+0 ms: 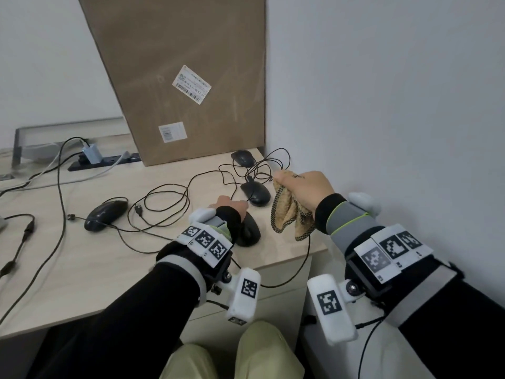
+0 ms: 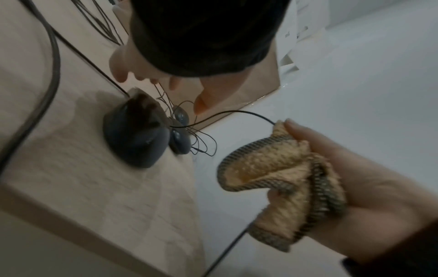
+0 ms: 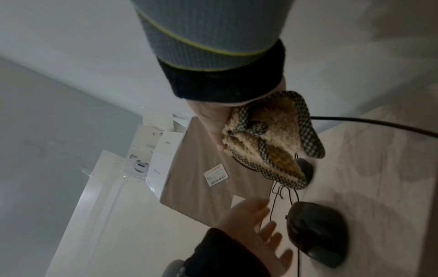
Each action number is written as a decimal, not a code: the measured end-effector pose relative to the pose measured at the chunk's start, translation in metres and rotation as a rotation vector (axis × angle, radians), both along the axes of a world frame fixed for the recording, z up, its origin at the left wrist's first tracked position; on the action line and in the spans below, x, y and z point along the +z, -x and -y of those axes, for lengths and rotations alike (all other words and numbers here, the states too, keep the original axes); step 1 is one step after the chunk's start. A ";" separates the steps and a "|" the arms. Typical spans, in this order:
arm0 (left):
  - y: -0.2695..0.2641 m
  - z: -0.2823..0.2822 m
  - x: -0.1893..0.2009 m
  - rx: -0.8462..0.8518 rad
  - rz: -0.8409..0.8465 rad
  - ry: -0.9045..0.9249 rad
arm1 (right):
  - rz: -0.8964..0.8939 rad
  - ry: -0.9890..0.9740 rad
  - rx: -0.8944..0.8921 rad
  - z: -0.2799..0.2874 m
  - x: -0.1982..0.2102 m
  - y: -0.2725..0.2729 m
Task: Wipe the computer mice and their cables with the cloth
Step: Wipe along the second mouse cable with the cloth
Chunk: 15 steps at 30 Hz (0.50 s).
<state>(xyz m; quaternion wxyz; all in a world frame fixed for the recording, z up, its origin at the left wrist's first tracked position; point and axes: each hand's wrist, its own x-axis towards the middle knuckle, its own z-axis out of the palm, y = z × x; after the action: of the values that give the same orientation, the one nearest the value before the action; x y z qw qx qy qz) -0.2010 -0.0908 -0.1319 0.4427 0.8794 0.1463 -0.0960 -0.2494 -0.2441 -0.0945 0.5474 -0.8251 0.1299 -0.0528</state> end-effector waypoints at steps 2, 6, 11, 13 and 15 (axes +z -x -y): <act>-0.003 0.001 -0.002 -0.010 0.101 0.234 | -0.003 -0.026 0.017 -0.006 -0.004 -0.001; 0.011 0.015 0.013 -0.076 0.054 0.658 | 0.022 0.011 0.050 -0.019 -0.007 -0.001; -0.002 0.014 0.016 -0.055 -0.019 0.872 | 0.019 0.012 0.123 -0.029 -0.004 0.005; -0.008 0.010 0.017 -0.023 0.008 0.805 | -0.017 0.021 0.151 -0.029 0.000 0.009; -0.012 0.000 0.020 0.029 0.030 0.732 | -0.047 0.022 0.159 -0.023 0.007 0.014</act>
<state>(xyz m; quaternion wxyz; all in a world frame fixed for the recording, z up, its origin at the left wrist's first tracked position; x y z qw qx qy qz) -0.1887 -0.0905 -0.1123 0.7316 0.6618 0.1081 -0.1229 -0.2637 -0.2208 -0.0877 0.5376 -0.8397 0.0762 0.0085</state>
